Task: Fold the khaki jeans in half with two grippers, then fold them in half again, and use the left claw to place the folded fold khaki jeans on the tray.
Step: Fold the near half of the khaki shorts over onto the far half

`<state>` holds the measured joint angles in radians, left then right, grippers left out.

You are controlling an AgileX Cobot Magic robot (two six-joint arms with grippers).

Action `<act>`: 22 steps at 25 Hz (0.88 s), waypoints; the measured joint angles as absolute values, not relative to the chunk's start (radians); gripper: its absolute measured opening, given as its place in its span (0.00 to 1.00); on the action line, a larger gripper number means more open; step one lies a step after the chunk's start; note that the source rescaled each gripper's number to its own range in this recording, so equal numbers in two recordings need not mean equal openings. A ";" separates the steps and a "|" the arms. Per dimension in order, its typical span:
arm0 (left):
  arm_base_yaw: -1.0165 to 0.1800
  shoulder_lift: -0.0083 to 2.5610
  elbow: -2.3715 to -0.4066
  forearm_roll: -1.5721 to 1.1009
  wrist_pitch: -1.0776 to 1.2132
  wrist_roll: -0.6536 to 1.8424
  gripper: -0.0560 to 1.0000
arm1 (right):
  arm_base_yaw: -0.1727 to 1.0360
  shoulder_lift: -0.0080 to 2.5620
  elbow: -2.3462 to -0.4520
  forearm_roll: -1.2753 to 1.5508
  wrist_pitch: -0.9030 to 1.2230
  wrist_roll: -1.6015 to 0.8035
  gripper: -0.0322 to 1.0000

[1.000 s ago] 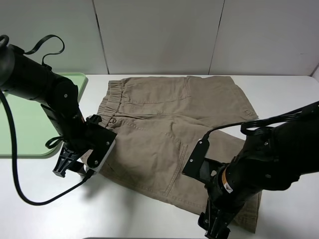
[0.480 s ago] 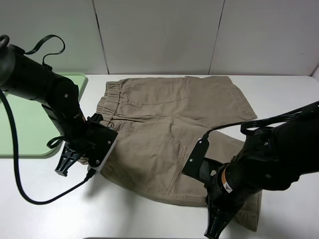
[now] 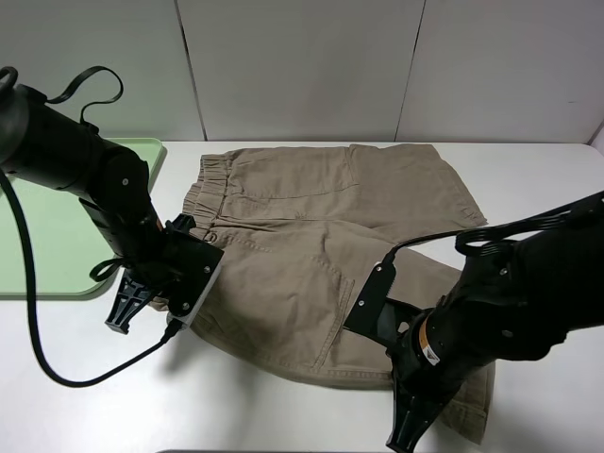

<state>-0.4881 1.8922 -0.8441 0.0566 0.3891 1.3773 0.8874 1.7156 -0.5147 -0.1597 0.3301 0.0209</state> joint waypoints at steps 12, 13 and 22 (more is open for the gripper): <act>-0.488 1.782 -0.843 0.045 0.422 1.376 0.06 | 0.887 1.525 -0.514 -0.160 0.474 0.056 0.03; -0.488 1.767 -0.843 0.043 0.432 1.376 0.06 | 0.887 1.495 -0.514 -0.156 0.490 0.059 0.03; -0.489 1.619 -0.843 -0.021 0.555 1.376 0.05 | 0.888 1.249 -0.529 -0.077 0.674 0.074 0.03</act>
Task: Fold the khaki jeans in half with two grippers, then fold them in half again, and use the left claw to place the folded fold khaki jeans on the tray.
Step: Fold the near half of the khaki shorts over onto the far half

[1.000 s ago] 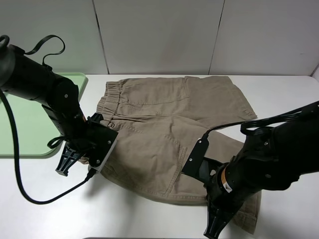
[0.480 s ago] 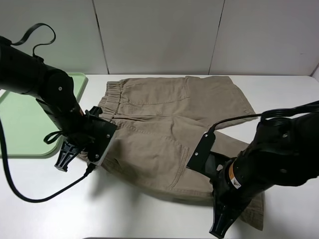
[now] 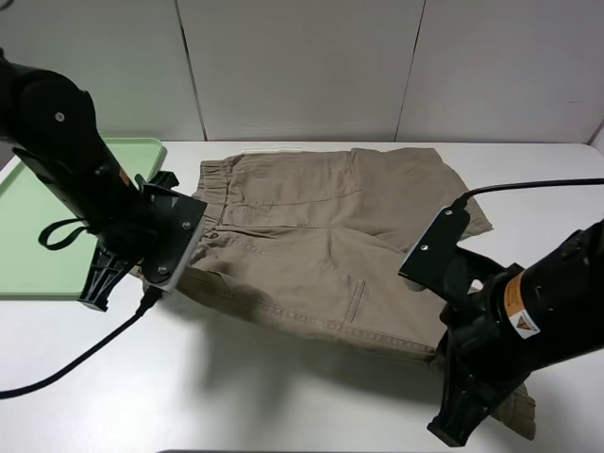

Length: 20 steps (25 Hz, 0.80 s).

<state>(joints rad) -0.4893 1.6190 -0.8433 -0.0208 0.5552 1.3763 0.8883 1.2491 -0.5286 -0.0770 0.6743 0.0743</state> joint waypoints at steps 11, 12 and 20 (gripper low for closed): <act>-0.489 1.427 -0.843 -0.038 0.769 1.376 0.05 | 0.888 1.176 -0.764 -0.009 0.997 0.121 0.03; -0.489 1.406 -0.843 -0.038 0.785 1.376 0.05 | 0.888 1.176 -0.773 0.008 1.007 0.121 0.03; -0.489 1.295 -0.842 -0.071 0.911 1.376 0.05 | 0.888 1.176 -0.827 0.115 1.109 0.123 0.03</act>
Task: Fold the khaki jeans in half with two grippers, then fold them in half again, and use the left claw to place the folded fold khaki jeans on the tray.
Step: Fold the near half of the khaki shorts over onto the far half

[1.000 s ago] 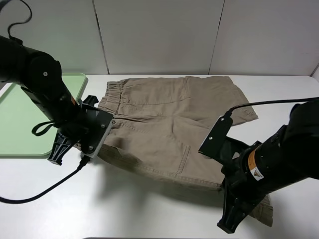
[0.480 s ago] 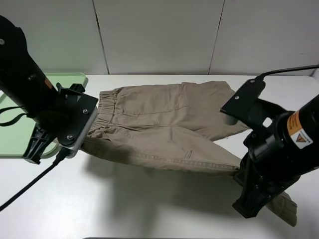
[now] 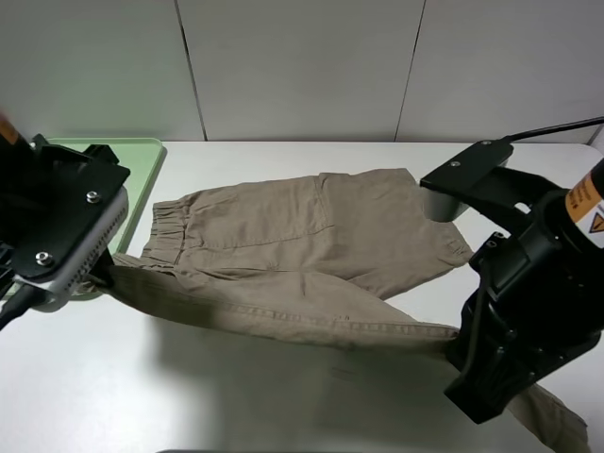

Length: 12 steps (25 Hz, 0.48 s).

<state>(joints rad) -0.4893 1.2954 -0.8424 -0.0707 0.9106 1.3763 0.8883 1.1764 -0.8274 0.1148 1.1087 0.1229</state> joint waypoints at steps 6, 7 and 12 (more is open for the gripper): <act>-0.489 1.288 -0.809 -0.072 0.904 1.376 0.05 | 0.888 1.176 -0.899 0.067 1.146 0.125 0.03; -0.489 1.288 -0.803 -0.071 0.887 1.376 0.05 | 0.888 1.176 -0.909 0.043 1.147 0.125 0.03; -0.489 1.288 -0.776 -0.053 0.763 1.337 0.05 | 0.888 1.176 -0.929 -0.101 1.129 0.125 0.03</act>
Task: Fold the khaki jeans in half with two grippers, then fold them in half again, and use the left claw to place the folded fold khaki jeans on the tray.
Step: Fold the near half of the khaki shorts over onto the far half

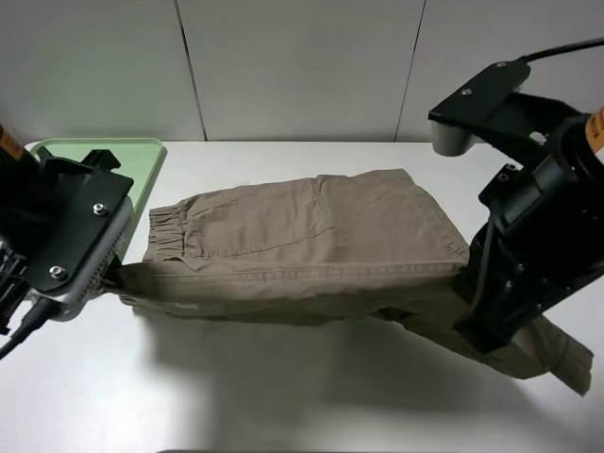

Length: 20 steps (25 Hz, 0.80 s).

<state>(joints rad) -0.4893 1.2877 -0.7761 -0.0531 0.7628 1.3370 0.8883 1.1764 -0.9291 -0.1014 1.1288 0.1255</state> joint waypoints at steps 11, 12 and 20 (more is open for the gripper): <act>-0.499 1.393 -0.774 0.037 0.510 1.076 0.05 | 0.609 1.189 -0.930 -0.118 0.917 0.065 0.03; -0.499 1.412 -0.774 0.038 0.471 1.047 0.05 | 0.549 1.216 -0.944 -0.094 0.907 0.032 0.03; -0.499 1.531 -0.775 0.082 0.324 0.934 0.05 | 0.449 1.475 -1.162 -0.088 0.911 -0.059 0.03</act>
<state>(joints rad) -0.4990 1.5308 -0.7752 0.0823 0.3238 0.9341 0.4492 1.4748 -1.1617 -0.0881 0.9109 -0.0594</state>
